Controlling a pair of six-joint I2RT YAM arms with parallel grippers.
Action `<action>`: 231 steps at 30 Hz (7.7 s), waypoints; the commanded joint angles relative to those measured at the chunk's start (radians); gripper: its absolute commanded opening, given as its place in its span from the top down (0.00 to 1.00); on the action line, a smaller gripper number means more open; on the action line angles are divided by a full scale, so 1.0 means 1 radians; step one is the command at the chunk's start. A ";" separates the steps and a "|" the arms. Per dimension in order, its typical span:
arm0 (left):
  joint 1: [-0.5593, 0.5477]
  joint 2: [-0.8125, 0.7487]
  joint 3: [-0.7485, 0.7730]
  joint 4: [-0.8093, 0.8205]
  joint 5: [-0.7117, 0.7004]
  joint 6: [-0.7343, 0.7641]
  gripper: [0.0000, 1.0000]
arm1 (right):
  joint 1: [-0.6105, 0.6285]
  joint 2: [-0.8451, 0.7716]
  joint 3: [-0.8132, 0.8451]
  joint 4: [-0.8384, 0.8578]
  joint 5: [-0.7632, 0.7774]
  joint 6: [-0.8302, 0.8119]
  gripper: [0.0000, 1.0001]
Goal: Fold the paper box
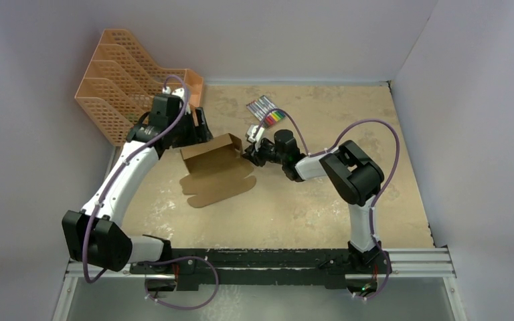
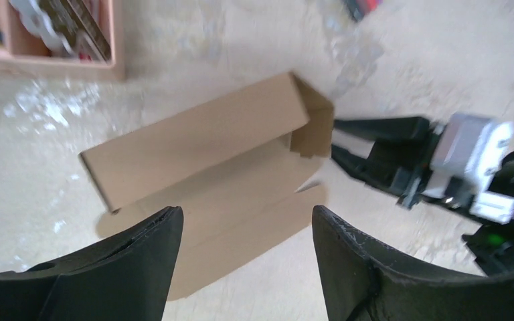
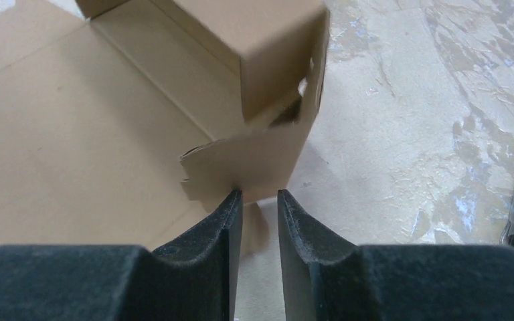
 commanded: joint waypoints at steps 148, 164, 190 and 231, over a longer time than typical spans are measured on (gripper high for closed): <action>-0.062 0.490 0.148 0.200 0.467 0.160 0.46 | -0.199 0.033 0.310 -0.235 -0.270 -0.038 0.64; -0.064 0.486 0.141 0.187 0.478 0.171 0.50 | -0.202 0.049 0.320 -0.223 -0.204 -0.045 0.53; -0.088 0.502 0.172 0.157 0.484 0.191 0.51 | -0.243 0.104 0.445 -0.334 -0.534 -0.132 0.45; -0.088 0.462 0.034 0.369 0.417 0.003 0.59 | -0.039 -0.253 -0.042 -0.326 -0.113 0.089 0.92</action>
